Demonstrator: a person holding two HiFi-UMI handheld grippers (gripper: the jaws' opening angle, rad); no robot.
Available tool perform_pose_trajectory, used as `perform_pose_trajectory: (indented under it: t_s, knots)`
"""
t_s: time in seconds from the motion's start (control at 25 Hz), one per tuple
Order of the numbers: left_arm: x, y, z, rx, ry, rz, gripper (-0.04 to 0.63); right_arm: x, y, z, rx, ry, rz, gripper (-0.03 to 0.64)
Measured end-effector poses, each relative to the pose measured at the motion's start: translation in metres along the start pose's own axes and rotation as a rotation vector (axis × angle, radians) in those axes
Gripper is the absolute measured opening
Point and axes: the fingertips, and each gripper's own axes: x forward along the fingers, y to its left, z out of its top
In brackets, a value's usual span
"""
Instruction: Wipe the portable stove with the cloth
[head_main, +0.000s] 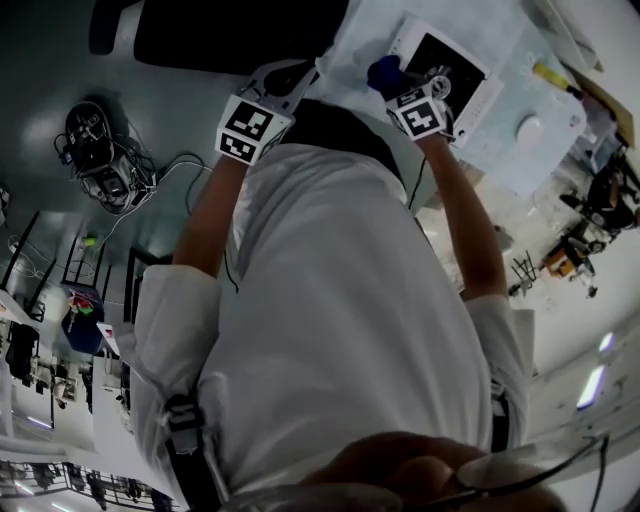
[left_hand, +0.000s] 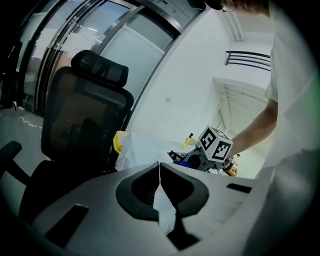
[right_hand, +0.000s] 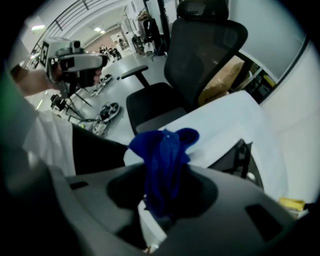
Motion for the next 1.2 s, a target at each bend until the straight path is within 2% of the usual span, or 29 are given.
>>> perform_pose_trajectory:
  t_s: [0.2,0.64,1.2]
  knots:
    - [0.002,0.009,0.0,-0.009,0.006,-0.007,0.037,0.0,-0.012,0.012,0.005,0.012,0.007,0.152]
    - [0.008,0.025,0.005,-0.001,0.011,-0.015,0.037,-0.002,-0.059,0.03,-0.019,0.05,-0.053,0.152]
    - [0.015,0.034,0.011,-0.003,0.025,-0.016,0.037,-0.006,-0.123,0.063,0.004,0.022,-0.12,0.153]
